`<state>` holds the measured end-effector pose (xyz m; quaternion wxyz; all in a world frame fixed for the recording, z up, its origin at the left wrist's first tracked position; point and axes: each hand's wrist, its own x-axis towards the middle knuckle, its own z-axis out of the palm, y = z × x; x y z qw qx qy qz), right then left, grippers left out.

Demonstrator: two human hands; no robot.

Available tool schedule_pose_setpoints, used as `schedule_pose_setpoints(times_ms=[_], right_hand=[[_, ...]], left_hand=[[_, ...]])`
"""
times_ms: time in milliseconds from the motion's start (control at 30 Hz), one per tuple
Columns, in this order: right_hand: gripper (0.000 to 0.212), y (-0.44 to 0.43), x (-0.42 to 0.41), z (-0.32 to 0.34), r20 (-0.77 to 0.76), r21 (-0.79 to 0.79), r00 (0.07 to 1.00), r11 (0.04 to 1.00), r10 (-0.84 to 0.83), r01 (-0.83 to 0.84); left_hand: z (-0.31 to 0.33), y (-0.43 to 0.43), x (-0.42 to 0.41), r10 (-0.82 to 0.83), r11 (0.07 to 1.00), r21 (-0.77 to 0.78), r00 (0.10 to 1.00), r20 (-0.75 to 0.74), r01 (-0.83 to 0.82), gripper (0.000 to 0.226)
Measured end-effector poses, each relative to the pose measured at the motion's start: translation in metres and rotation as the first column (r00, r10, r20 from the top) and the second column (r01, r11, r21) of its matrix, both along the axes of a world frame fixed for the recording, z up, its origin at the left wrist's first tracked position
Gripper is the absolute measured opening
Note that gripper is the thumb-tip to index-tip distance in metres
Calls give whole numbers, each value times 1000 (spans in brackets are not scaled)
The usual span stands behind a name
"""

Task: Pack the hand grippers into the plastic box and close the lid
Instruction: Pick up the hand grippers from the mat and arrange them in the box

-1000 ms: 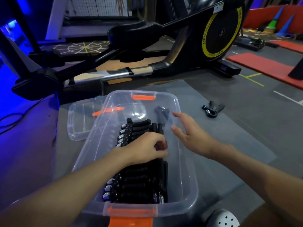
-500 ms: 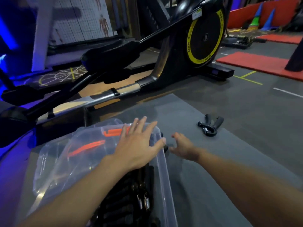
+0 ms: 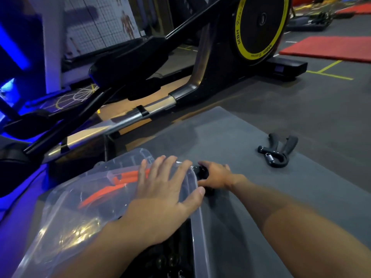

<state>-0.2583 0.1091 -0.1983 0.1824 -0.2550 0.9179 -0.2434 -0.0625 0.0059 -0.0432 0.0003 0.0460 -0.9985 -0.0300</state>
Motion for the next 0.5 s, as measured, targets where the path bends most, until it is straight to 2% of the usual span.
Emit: schedule_pose_setpoints(times_ms=[133, 200, 267, 367, 500], right_hand=[[67, -3, 6, -2, -119, -6, 991, 998, -63, 63], [65, 5, 10, -5, -189, 0, 975, 993, -115, 117], [80, 20, 10, -10, -164, 2, 984, 997, -76, 77], [118, 41, 11, -9, 11, -5, 997, 997, 71, -71], [123, 48, 18, -10, 71, -113, 995, 992, 66, -58]], left_hand=[[1, 1, 2, -6, 1000, -10, 1000, 10, 6, 83], [1, 1, 2, -9, 1000, -14, 1000, 7, 9, 82], [0, 1, 1, -16, 1000, -14, 1000, -2, 15, 81], [-1, 0, 1, -24, 1000, -16, 1000, -7, 24, 81], [-2, 0, 0, -23, 999, -25, 1000, -2, 23, 84]])
